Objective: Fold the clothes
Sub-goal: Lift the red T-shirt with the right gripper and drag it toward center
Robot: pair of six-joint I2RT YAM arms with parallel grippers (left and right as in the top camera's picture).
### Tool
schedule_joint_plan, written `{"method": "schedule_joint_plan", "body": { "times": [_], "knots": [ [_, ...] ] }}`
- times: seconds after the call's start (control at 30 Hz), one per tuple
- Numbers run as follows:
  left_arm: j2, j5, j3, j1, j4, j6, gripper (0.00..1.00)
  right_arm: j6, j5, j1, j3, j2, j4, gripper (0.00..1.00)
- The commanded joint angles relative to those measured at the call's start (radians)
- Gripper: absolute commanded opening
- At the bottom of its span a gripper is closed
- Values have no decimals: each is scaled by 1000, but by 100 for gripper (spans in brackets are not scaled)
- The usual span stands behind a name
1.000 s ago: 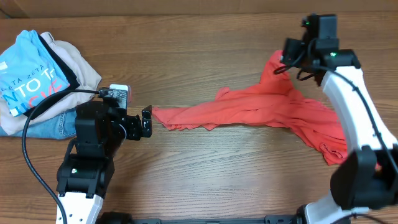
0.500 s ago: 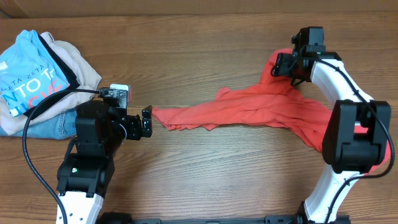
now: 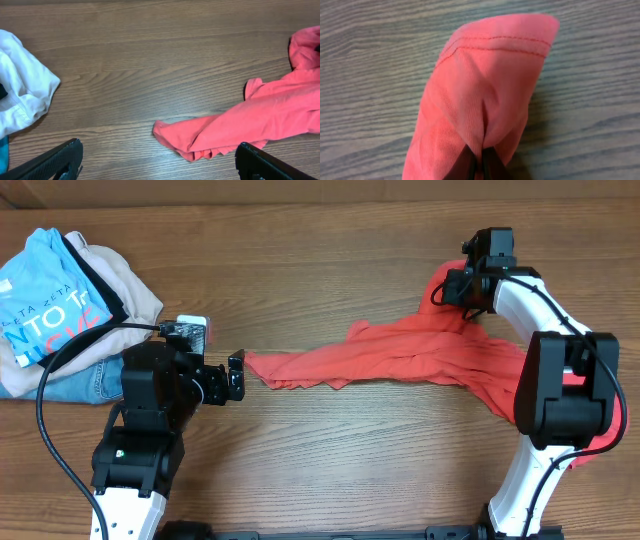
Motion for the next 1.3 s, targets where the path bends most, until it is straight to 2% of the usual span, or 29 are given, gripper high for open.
{"method": "schedule_joint_plan", "body": {
  "times": [0.0,0.17,0.33,0.47,0.77,1.03,1.2,1.27],
  "knots": [
    [2,-7,25,6,8,-14,100,0,-9,0,116,-68,-26,4],
    [1,-7,25,6,13,-14,100,-56,-82,6,388,-185,-164,4],
    [2,-7,25,6,13,-14,100,-113,-87,42,694,-266,-375,4],
    [1,-7,25,6,13,-14,100,-113,-87,79,850,-286,-551,4],
    [1,-7,25,6,12,-14,100,-139,-87,153,875,-289,-721,4],
    [1,-7,25,6,14,-14,100,-163,-93,162,875,-289,-787,4],
    [1,-6,25,6,66,-14,100,-322,-332,164,875,-289,-833,4],
    [1,-6,25,6,93,-14,100,-360,-372,179,875,-289,-861,4]
  ]
}}
